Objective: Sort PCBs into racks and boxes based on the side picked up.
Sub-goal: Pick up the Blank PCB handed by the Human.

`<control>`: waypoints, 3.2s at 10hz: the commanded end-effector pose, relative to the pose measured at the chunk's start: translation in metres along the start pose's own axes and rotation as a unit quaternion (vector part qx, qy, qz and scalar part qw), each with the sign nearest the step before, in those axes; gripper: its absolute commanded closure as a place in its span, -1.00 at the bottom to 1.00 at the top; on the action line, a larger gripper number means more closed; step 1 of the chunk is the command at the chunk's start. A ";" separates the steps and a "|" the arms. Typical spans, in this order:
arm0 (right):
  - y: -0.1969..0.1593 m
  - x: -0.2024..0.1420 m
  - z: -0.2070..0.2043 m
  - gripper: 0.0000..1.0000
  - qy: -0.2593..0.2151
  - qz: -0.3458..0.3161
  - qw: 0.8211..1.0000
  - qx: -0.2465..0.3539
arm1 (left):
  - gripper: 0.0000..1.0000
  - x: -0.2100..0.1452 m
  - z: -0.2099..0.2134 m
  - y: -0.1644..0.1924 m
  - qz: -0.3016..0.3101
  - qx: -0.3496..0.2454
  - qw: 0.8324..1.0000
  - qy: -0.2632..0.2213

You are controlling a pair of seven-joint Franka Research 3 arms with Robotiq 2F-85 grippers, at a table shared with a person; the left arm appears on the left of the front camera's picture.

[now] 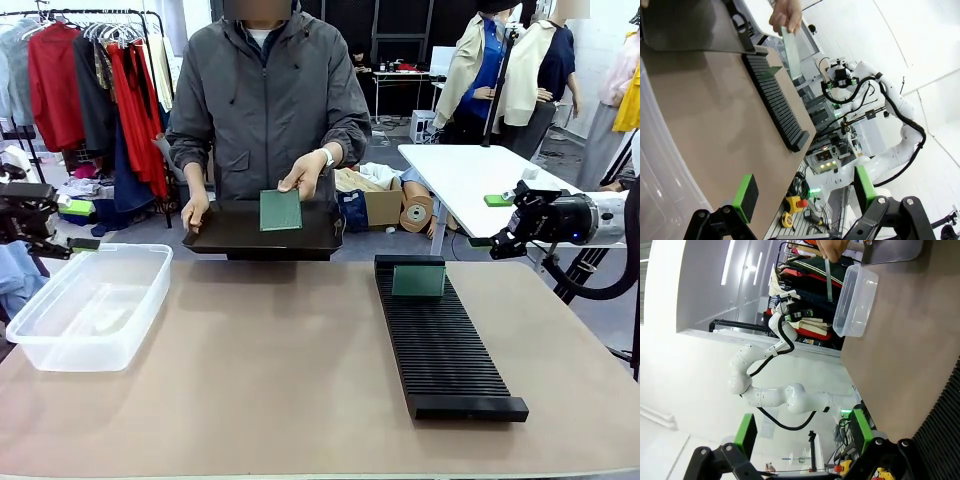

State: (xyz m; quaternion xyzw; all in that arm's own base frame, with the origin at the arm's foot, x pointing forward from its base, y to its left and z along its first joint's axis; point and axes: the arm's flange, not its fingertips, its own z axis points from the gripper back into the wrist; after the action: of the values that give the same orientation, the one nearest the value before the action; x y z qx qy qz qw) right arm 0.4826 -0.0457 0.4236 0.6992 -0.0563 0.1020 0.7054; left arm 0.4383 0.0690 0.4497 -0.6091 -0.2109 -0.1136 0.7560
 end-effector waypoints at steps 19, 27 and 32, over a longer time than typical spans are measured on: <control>0.003 0.001 0.000 -1.00 -0.002 -0.004 1.000 -0.003 | -1.00 0.080 -0.293 0.063 -0.066 -0.118 0.990 0.048; 0.003 0.001 0.000 -1.00 -0.002 -0.004 1.000 -0.003 | 1.00 0.079 -0.295 0.065 -0.052 -0.131 0.988 0.057; 0.003 0.001 0.000 -1.00 -0.002 -0.004 1.000 -0.003 | 1.00 0.083 -0.303 0.064 -0.046 -0.167 0.983 0.057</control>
State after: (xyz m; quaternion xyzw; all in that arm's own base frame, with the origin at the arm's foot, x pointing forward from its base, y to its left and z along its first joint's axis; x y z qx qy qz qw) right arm 0.4827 -0.0455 0.4236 0.6989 -0.0562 0.1021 0.7056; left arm 0.5875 -0.2015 0.3776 -0.6919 -0.1666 -0.2213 0.6667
